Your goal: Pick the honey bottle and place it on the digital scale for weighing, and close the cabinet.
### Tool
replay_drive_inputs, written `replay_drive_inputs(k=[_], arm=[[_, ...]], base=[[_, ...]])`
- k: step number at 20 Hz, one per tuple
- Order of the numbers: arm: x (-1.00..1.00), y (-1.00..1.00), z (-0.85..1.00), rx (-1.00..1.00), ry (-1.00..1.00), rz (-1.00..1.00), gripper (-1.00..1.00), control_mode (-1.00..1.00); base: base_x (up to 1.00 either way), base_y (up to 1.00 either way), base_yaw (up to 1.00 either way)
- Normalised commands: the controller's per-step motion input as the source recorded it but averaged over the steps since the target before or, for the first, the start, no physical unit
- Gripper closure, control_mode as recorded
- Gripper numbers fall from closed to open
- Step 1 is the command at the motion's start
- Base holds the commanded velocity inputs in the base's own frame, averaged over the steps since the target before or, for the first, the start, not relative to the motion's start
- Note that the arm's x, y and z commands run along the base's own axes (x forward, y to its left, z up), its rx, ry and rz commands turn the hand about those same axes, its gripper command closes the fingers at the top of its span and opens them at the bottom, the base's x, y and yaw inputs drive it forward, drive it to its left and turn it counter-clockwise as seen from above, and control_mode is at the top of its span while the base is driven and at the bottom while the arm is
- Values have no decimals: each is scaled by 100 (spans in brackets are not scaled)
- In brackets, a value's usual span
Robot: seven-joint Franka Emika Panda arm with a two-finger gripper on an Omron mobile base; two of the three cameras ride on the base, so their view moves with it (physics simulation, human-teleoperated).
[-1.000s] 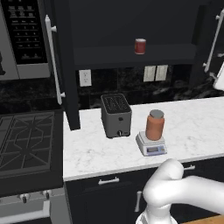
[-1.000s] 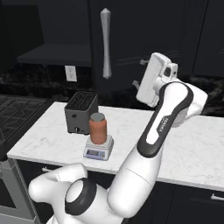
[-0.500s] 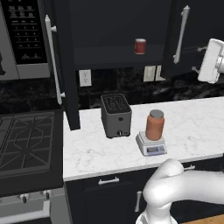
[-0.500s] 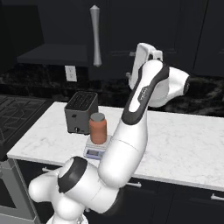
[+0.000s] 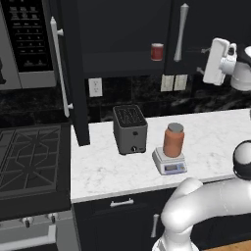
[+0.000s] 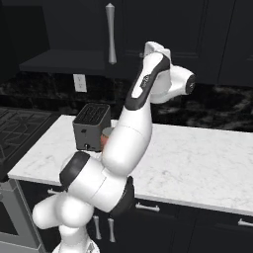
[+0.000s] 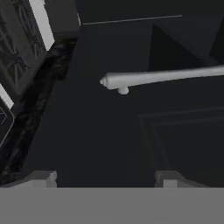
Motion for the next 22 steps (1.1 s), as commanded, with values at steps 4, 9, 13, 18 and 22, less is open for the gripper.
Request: replay_drive_inputs(k=[4, 9, 13, 18, 22], arm=[[100, 37, -8, -3, 2, -1, -100, -100], [63, 4, -43, 0, -40, -8, -100, -100], [-93, 87, -96, 8, -66, -36, -100, -100], [-100, 74, -65, 21, -44, -47, -100, -100], [-100, -6, 31, 30, -1, -33, -100, -100]], base=[[0, 0, 0], [0, 0, 0], [0, 0, 0], [0, 0, 0], [0, 0, 0]])
